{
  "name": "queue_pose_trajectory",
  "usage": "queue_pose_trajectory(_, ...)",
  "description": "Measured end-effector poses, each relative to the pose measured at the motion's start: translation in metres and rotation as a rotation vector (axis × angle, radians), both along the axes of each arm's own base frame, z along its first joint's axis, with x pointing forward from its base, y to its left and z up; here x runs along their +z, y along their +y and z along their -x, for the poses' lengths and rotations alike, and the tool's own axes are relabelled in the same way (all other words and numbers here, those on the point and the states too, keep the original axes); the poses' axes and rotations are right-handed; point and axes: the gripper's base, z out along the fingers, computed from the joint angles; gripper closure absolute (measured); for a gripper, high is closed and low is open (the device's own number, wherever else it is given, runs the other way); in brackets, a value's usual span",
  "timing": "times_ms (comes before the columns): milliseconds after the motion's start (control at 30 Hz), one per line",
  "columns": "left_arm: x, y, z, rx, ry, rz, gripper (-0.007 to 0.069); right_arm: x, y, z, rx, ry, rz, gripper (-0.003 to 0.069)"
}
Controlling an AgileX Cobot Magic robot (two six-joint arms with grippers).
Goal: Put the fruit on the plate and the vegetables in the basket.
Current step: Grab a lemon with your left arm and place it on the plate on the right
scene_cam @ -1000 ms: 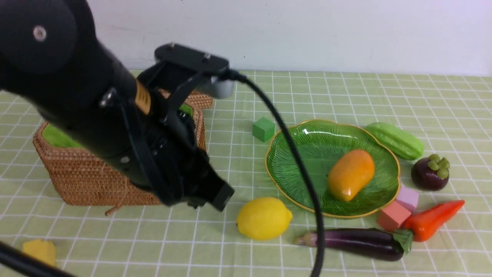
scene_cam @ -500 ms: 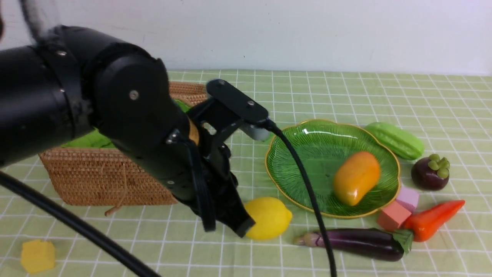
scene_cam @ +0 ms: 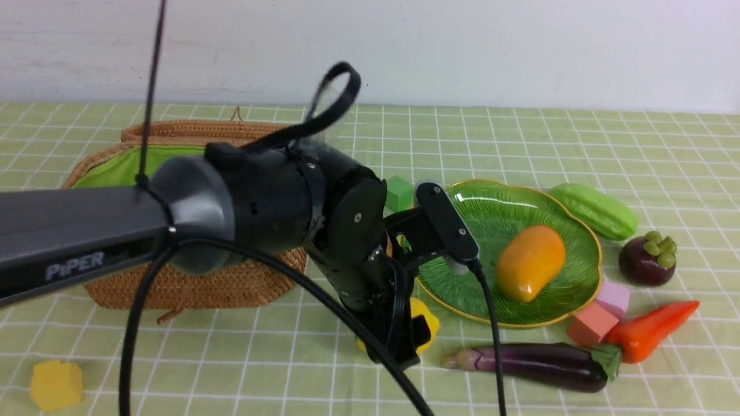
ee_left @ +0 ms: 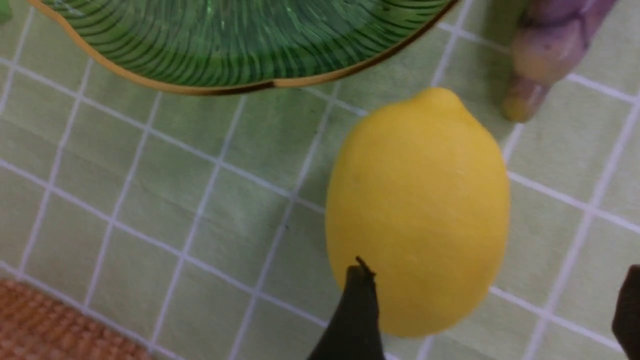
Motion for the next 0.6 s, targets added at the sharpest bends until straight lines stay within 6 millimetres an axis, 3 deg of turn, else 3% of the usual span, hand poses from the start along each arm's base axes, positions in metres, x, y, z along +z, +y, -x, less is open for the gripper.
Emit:
queue_pose_trajectory(200,-0.026,-0.008,-0.015,-0.048,-0.074,-0.034,-0.0019,0.0,0.0,0.0,-0.001,0.0,0.001,0.0496)
queue_pose_trajectory(300,-0.041,-0.012,-0.02,-0.064,-0.08,-0.06,0.0034,0.0,0.0,0.0,-0.001,0.0,0.001,0.0496)
queue_pose_trajectory(600,-0.041,-0.012,-0.021,-0.063,-0.071,-0.071,0.0064,0.0,0.0,0.0,-0.001,0.0,0.001,0.0496)
